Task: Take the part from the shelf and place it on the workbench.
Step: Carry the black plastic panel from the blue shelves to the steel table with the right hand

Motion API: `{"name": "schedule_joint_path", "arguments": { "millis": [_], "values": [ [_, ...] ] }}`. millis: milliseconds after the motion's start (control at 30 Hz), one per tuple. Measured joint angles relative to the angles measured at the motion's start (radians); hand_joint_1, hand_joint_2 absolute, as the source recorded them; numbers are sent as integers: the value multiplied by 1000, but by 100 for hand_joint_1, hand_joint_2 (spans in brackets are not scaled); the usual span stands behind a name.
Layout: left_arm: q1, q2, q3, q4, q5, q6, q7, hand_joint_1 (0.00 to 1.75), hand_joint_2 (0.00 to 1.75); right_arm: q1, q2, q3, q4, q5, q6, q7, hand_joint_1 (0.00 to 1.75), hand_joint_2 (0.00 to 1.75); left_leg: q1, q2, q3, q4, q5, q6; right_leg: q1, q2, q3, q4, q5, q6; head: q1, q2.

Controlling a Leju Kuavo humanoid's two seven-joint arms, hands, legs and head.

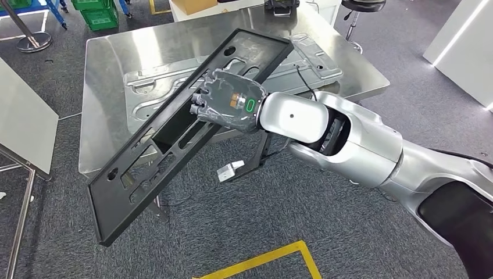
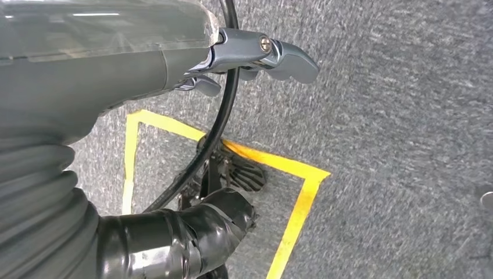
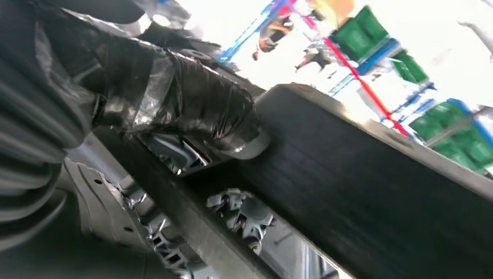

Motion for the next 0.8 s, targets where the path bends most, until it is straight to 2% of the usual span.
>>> {"name": "schedule_joint_path", "arguments": {
  "millis": [400, 700, 800],
  "values": [
    [-1, 3, 0, 0, 0, 0, 0, 0, 175, 0, 0, 0, 3, 0, 0, 0, 175, 175, 0, 1, 4, -12, 7, -22, 1, 2, -2, 2, 1, -6, 0, 0],
    [-1, 3, 0, 0, 2, 8, 13, 0, 175, -1, 1, 0, 3, 0, 0, 0, 175, 175, -1, 1, 1, -10, 7, -22, -1, 1, -2, 1, 1, -6, 0, 0],
    [-1, 4, 0, 0, -1, 15, 18, 0, 175, -1, 3, 0, 3, 0, 0, 0, 175, 175, -3, 1, -3, -2, 3, -15, -4, 1, -2, -2, 3, -1, 0, 0]
  ]
}}
